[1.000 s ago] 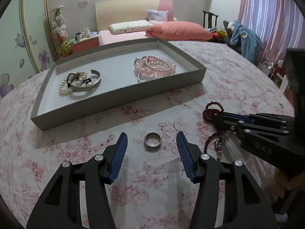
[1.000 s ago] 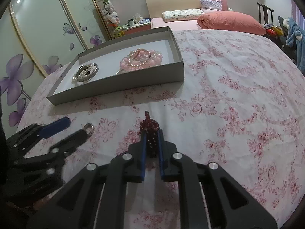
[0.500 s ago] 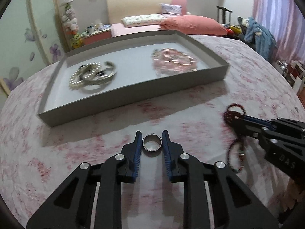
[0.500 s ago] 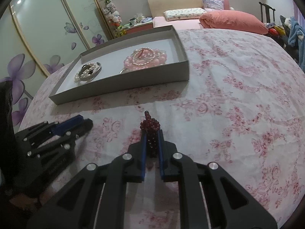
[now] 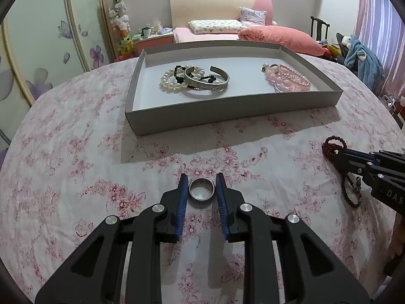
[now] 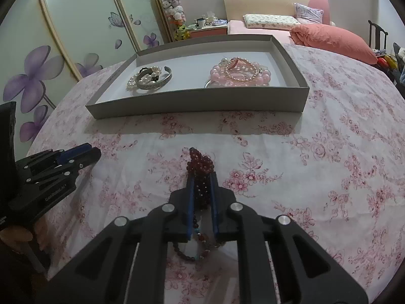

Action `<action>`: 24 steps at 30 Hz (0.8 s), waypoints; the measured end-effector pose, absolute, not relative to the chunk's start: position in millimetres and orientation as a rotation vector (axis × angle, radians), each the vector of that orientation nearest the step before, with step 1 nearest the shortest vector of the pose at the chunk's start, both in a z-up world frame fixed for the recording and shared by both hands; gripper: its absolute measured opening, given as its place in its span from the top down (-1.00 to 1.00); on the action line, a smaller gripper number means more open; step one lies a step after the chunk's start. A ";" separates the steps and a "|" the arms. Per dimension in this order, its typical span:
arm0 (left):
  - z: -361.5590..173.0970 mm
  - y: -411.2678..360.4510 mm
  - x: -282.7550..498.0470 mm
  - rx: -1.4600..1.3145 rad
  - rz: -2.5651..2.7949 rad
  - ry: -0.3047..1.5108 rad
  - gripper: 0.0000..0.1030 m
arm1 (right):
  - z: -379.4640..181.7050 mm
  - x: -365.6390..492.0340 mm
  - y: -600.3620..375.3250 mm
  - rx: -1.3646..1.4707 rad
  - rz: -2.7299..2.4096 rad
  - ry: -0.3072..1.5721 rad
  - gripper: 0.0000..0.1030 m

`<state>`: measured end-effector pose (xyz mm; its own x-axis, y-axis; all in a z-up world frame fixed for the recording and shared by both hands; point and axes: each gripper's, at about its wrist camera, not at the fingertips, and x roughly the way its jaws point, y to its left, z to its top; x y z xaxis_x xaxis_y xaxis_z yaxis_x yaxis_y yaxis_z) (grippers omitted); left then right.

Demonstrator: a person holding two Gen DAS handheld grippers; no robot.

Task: Organize jewelry
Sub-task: 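Lift the beaded bracelet and silver ring and carry both toward the tray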

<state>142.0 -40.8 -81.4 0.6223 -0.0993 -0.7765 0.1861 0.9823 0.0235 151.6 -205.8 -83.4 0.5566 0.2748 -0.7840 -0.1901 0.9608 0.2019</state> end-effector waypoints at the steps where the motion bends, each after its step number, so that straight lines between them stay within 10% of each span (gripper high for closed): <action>1: -81.4 -41.6 142.5 0.102 -0.168 0.886 0.44 | -83.6 152.0 -205.5 0.095 0.275 0.941 0.75; 24: -81.3 -41.6 143.2 0.097 -0.137 0.884 0.56 | -85.0 148.4 -197.7 0.037 0.257 0.910 0.74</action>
